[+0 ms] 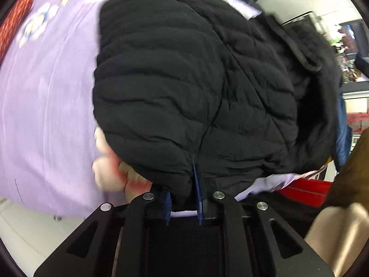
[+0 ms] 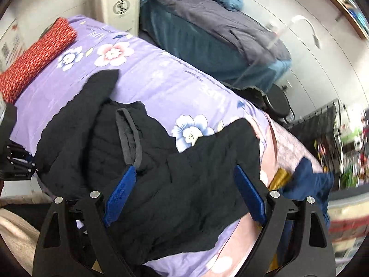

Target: Fold large clothes

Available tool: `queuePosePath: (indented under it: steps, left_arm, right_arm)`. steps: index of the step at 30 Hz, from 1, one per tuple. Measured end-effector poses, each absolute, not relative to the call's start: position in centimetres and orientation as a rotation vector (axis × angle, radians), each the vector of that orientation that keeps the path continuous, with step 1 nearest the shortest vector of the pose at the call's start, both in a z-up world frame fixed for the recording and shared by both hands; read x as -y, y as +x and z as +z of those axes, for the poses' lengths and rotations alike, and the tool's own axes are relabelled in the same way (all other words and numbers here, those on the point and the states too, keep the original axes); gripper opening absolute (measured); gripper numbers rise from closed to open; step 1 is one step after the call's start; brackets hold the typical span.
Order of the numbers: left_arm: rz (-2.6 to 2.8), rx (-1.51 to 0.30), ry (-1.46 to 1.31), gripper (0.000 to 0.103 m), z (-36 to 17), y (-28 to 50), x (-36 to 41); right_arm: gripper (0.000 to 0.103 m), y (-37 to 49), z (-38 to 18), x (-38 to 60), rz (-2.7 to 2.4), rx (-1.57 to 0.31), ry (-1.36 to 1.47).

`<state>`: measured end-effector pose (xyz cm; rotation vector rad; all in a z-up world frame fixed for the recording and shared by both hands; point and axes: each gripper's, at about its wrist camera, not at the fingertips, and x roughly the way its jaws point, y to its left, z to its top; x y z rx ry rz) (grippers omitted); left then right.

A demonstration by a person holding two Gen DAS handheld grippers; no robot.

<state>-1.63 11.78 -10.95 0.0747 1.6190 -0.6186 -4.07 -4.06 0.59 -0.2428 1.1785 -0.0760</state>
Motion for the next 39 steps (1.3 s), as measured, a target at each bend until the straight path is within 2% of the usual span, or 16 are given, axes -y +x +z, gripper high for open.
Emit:
queuePosePath:
  steps: [4, 7, 9, 13, 15, 17, 18, 19, 22, 25, 30, 32, 39]
  left_arm:
    - [-0.575, -1.709, 0.037, 0.016, -13.9, -2.4, -12.8]
    - [-0.533, -1.730, 0.017, 0.016, -15.1, -2.6, -12.6]
    - [-0.529, -1.716, 0.030, 0.016, -15.0, -2.7, -12.5]
    - [-0.523, -1.690, 0.039, 0.016, -14.1, -2.6, -12.0]
    - [-0.508, -1.682, 0.022, 0.016, -13.9, -2.6, -12.0]
    - [-0.486, -1.680, 0.001, 0.016, -13.8, -2.9, -12.3]
    - [-0.478, -1.676, -0.010, 0.016, -13.7, -2.9, -12.5]
    - [-0.472, -1.666, -0.027, 0.016, -13.4, -2.8, -12.6]
    - [-0.476, -1.615, -0.059, 0.016, -11.6, -1.9, -14.9]
    - [-0.489, -1.526, -0.069, 0.016, -8.3, 0.0, -15.2]
    - [-0.500, -1.395, -0.069, 0.015, -3.3, 4.6, -16.0]
    - [-0.490, -1.337, -0.064, 0.015, -1.1, 6.2, -16.3]
    - [-0.447, -1.043, -0.063, 0.011, 11.1, 11.6, -19.4]
  right_arm:
    - [0.086, -1.1, 1.5, 5.6, -0.042, -1.154, -0.228]
    - [0.086, 3.5, 0.7, 7.9, 0.046, -1.202, -0.060]
    - [0.092, 5.9, -1.0, 7.6, 0.141, -1.259, 0.016]
    - [0.095, 8.6, -9.9, 3.0, 0.293, -1.529, -0.032]
    - [0.094, 7.9, -13.6, 1.0, 0.314, -1.586, -0.129]
    - [0.084, 6.4, -16.1, 0.6, 0.283, -1.571, -0.176]
    - [0.061, 5.9, -15.8, 1.3, 0.288, -1.537, -0.120]
    - [0.047, 5.5, -15.4, 2.2, 0.292, -1.516, -0.063]
    - [0.024, 4.4, -11.8, 6.0, 0.299, -1.413, 0.129]
    - [0.009, 2.6, -6.6, 11.8, 0.230, -1.296, 0.314]
    - [0.006, -1.3, 1.6, 19.0, 0.110, -1.091, 0.445]
    - [0.006, -3.8, 6.2, 20.8, 0.072, -0.947, 0.461]
    - [0.005, -10.9, 19.1, 22.1, 0.024, -0.595, 0.433]
